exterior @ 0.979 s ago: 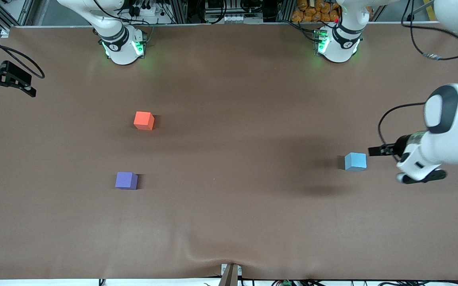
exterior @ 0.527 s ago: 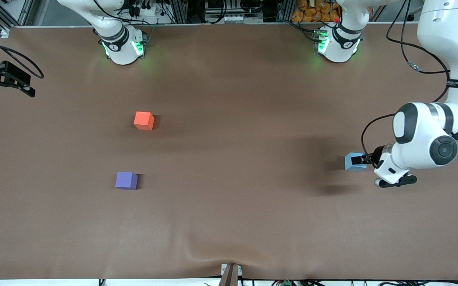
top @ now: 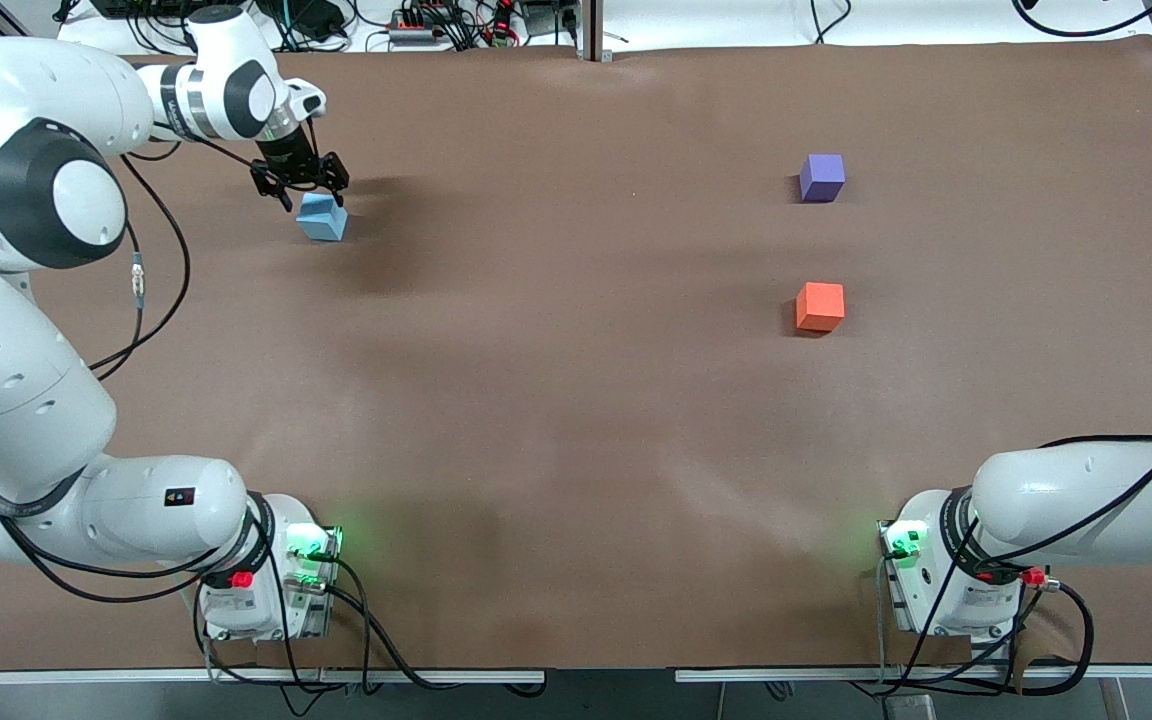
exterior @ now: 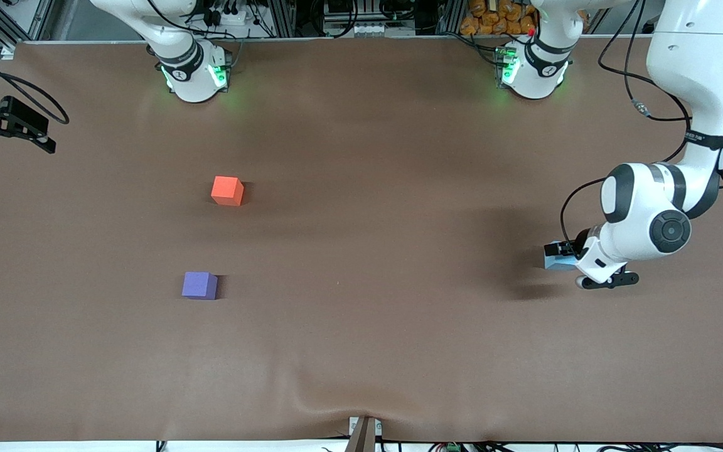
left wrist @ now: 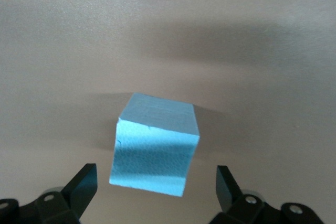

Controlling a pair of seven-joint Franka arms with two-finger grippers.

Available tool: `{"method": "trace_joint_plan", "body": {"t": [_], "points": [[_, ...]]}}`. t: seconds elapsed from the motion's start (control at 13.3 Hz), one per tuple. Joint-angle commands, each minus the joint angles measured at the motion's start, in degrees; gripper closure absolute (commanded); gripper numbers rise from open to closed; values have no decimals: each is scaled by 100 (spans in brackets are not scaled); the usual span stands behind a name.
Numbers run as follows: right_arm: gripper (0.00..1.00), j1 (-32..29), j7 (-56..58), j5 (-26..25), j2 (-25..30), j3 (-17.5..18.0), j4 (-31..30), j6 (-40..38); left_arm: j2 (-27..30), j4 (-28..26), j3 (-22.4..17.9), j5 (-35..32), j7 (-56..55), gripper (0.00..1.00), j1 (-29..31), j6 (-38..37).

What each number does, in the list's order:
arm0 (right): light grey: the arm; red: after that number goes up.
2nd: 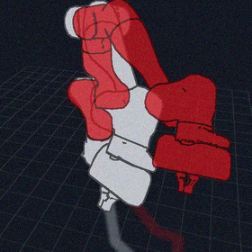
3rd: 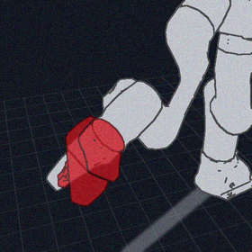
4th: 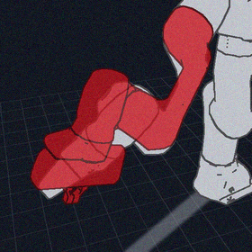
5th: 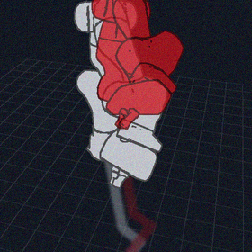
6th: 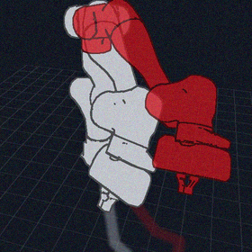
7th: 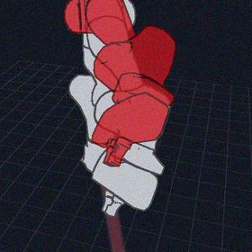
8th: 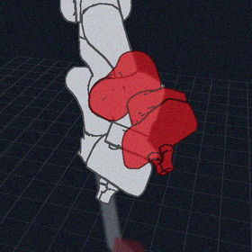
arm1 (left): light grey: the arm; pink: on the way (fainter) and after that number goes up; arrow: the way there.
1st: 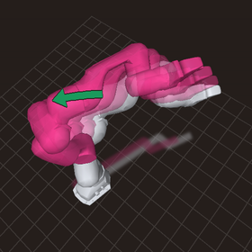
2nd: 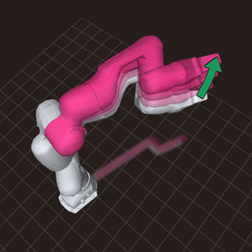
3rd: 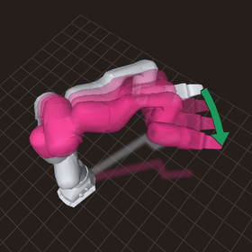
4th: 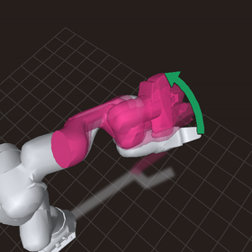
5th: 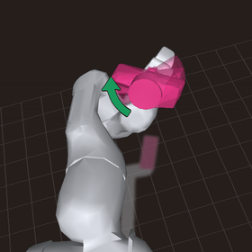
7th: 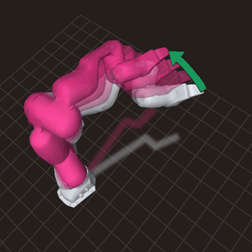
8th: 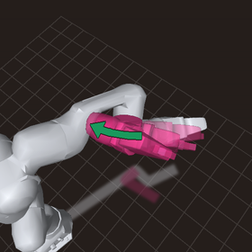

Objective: Place blue block between orange and purple blocks
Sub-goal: 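Close the left gripper on the light-blue cube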

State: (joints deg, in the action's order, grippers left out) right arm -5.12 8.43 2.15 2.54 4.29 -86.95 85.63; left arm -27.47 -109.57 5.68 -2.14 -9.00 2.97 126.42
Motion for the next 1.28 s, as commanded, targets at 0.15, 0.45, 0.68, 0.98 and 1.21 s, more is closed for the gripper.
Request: {"method": "trace_joint_plan", "body": {"t": [0.15,0.45,0.68,0.98,1.21], "points": [[0,-139,89,40,-34,81,82,-73,-65,-29,3,-164,276,0,37,164],[0,-139,80,40,-25,81,73,-82,-232,-3,3,-164,276,0,19,348],[0,-147,89,40,-25,89,81,-82,-346,-3,3,-164,267,0,11,523],[0,-165,80,40,-26,89,73,-82,-355,6,3,-164,171,100,-94,524],[0,-183,80,49,-25,81,73,-82,-154,15,3,-164,66,100,-262,376]]}}
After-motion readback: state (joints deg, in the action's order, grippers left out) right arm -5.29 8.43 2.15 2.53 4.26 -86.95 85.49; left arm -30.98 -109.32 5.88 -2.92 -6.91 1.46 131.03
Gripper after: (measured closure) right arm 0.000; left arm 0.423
